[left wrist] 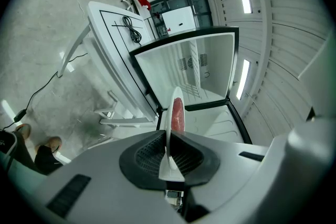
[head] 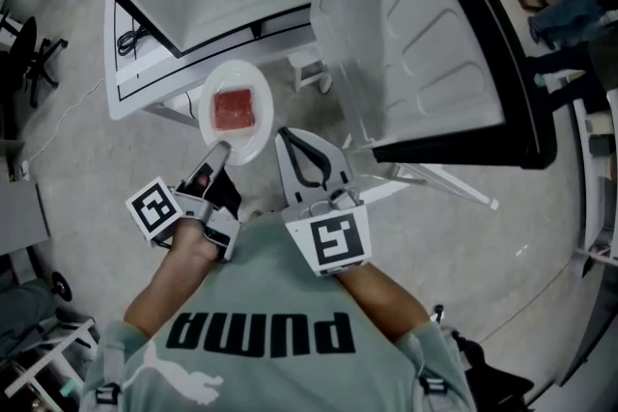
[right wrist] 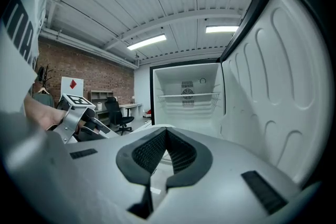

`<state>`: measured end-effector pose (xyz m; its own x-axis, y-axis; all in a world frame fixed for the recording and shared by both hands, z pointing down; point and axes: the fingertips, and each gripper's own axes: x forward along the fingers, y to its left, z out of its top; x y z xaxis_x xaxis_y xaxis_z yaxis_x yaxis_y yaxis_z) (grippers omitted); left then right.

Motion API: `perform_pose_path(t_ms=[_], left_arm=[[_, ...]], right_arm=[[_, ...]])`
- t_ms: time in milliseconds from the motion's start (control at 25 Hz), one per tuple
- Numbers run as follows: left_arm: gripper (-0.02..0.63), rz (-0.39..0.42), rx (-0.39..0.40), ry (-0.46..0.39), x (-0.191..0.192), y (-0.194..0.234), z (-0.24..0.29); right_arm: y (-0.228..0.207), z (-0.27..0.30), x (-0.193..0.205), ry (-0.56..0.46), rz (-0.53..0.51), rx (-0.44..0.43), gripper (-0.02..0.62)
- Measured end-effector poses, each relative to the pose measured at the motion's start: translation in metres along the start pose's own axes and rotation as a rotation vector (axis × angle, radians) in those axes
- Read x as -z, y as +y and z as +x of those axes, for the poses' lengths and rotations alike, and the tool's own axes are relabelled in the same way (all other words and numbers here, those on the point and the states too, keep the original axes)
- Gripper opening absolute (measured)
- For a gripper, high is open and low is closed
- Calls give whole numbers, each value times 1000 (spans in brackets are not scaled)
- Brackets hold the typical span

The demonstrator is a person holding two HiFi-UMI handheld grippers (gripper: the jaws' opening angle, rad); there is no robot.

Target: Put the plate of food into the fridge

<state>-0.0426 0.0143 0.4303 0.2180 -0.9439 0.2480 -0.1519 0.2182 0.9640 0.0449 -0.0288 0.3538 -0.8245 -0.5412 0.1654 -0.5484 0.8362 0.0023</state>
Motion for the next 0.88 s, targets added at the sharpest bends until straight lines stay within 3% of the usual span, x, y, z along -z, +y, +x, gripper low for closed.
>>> perform_pose_path(t_ms=[560, 880], left_arm=[[25, -1, -17, -54, 6, -6, 32], [26, -7, -23, -37, -9, -1, 50]], right_arm=[[-31, 8, 3, -5, -14, -60, 5], [-37, 24, 9, 17, -14, -49, 5]])
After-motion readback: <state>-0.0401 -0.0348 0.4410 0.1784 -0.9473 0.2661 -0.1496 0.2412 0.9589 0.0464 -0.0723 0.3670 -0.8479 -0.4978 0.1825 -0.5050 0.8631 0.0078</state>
